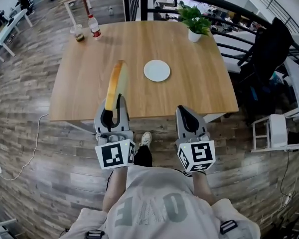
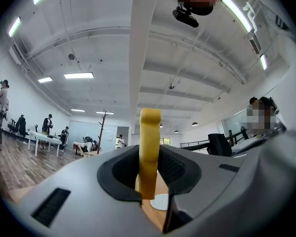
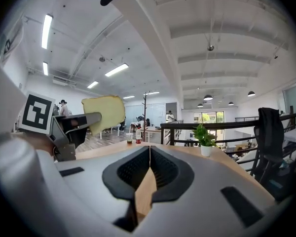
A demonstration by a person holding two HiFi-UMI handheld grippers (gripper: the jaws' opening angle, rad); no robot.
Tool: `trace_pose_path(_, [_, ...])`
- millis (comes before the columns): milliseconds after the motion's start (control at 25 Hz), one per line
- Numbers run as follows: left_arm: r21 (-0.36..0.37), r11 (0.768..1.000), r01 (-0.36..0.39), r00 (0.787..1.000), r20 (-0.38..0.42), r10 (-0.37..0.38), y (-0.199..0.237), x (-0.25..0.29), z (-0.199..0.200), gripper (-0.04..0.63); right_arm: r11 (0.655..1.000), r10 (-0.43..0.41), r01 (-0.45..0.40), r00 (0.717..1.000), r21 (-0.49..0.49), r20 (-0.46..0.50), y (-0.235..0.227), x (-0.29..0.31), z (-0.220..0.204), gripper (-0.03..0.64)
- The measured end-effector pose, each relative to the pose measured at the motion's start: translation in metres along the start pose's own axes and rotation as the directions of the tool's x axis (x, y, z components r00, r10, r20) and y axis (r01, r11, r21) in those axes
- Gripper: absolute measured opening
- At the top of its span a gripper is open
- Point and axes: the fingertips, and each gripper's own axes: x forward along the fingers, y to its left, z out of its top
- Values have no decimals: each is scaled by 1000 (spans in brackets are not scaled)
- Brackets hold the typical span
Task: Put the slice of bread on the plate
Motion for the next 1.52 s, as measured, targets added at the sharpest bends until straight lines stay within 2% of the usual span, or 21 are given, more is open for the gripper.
trace_pose_path(280, [-14,996,89,996,5,-88,29,132,-12,92,998,-56,56,998,2,30,-41,115,38,18])
trace_pose_path(400, [-32,992,125,992,11,-125,36,171,-19,92,996,-88,88,996,-14,33,-51,153,51,18])
trace_pose_path(560, [-88,984,153,988,-23,-156,38,206,-36,92,993,-115,116,993,-25,17,-58,177,59,18])
trace_pose_path(680, [-99,981,165,985,-30,-169,32,221,-39,92,995,-103,103,994,-1,25,-61,187,64,18])
trace_pose_path(880, [-102,978,179,982,-35,-184,15,229,-40,92,997,-64,65,997,-36,33,-68,195,65,18])
trace_pose_path(1160, [-83,986,147,989,-21,-149,1,243,-38,92,1000,-21,20,997,20,74,-91,207,72,20])
trace_pose_path(1520, [-42,990,136,991,21,-135,-21,263,-24,92,999,-34,31,994,30,100,-131,205,79,18])
